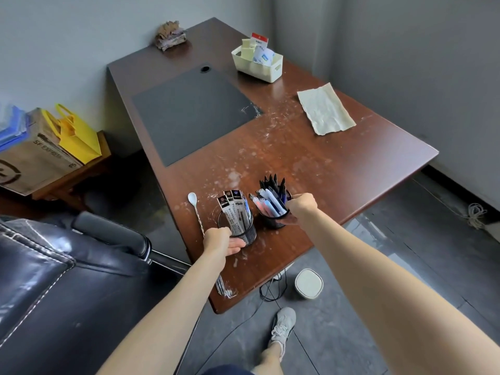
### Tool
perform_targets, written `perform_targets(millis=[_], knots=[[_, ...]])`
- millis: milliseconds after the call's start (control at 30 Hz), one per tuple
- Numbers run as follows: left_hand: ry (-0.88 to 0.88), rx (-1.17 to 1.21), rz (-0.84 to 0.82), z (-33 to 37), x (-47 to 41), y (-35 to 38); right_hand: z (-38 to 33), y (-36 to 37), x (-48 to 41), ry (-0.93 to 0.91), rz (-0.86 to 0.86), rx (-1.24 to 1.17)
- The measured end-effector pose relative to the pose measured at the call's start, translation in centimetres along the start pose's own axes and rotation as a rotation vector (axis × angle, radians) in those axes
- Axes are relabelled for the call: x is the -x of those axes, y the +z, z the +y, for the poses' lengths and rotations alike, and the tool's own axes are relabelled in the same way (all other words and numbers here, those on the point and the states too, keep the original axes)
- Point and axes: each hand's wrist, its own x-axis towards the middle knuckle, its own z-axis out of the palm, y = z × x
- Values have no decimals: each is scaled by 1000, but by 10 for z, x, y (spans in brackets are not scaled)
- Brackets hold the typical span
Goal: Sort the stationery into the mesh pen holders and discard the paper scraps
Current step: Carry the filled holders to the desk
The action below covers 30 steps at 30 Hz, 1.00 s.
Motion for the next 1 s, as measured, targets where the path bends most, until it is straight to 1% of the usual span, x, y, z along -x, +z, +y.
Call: perform_targets(millis=[100, 167, 267, 333, 433, 567, 667, 767, 867, 967, 1000], knots=[[0, 6, 11, -3, -3, 2, -1, 5, -1, -5, 35, -21], [0, 16, 19, -4, -5, 3, 0, 7, -4, 25, 37, -27], [-1, 36, 18, -5, -4, 3, -1, 9, -10, 21, 47, 23], [1, 42, 18, -5, -4, 2, -3, 10, -11, 34, 32, 59], [3, 48, 3, -4, -3, 1, -2, 10, -15, 102, -13, 69], [-19, 81, -30, -1, 3, 2, 1, 11, -15, 43, -21, 72], [-5, 81, -19, -3, 7, 4, 6, 8, -10, 60, -34, 89], [-7, 49, 16, -7, 19, 10, 11, -4, -3, 29, -13, 96], [-49, 49, 18, -11, 38, 22, 16, -27, 13, 24, 9, 52], [-160, 114, -75, -15, 63, 43, 25, -61, 30, 4, 32, -19], [-173, 106, -106, -17, 72, 52, 30, -74, 37, 0, 40, -33]])
